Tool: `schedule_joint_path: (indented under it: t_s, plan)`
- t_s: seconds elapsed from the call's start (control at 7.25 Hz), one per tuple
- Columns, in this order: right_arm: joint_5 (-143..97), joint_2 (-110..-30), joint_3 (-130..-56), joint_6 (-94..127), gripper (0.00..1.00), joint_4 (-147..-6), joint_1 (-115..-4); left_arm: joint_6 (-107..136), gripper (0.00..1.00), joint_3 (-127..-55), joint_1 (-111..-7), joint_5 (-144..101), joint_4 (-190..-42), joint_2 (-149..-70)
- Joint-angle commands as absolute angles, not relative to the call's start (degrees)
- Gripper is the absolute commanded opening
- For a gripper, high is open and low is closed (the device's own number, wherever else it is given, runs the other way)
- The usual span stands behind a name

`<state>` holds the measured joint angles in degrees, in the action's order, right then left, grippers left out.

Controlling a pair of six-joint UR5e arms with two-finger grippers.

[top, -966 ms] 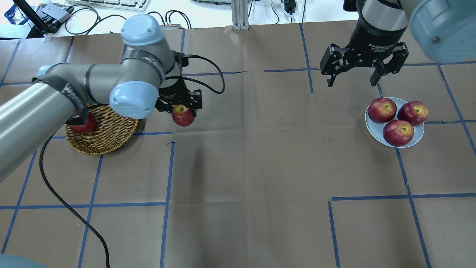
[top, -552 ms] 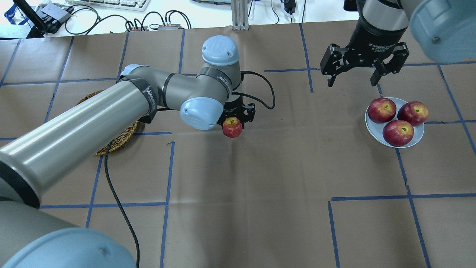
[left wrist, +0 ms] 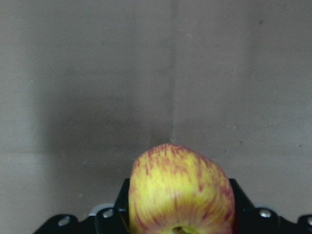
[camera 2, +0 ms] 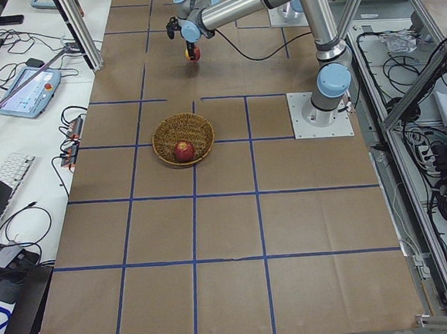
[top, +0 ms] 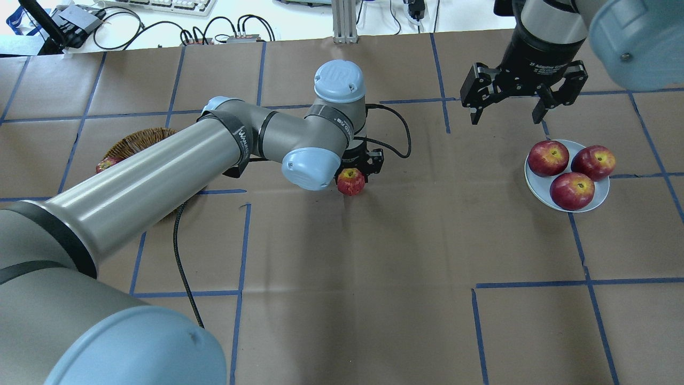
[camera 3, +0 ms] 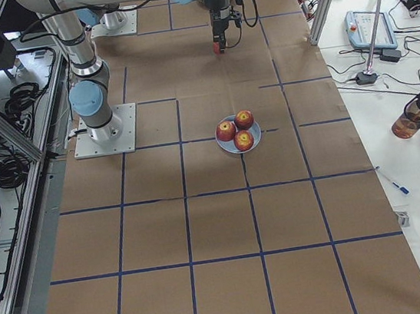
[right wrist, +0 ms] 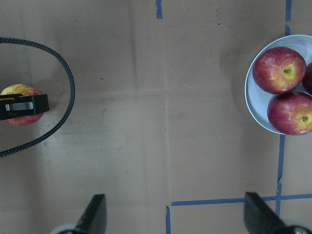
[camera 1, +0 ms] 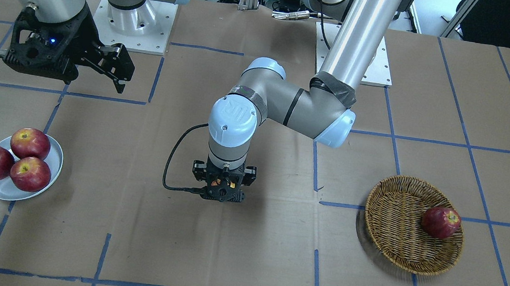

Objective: Transfer apple from basket to plate
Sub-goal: 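Set the apple down mid-table, open the left gripper and withdraw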

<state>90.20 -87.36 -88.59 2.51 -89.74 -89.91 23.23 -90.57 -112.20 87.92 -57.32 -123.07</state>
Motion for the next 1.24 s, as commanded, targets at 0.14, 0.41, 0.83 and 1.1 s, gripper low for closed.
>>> schedule_joint_path:
  t_s: [0.14,0.41,0.83,1.1]
  plan:
    - [90.2,-87.4,-88.6,2.5,1.0,-89.7,-89.9,22.9,0.67,-90.4,-112.2,86.9,-55.8,-124.3]
    - [90.1,-87.4,-88.6,2.5,1.0,-89.7,-89.9,22.6,0.68,-90.4,-112.2,86.8,-55.3,-124.3]
    - [90.2,-87.4,-88.6,2.5,1.0,-89.7,-89.9,22.7,0.99,-90.4,-112.2,86.7,-55.0,-124.5]
    - [90.2,-87.4,-88.6,2.5,1.0,-89.7,-89.9,22.7,0.99,-90.3,-112.1,86.7,-55.1,-122.4]
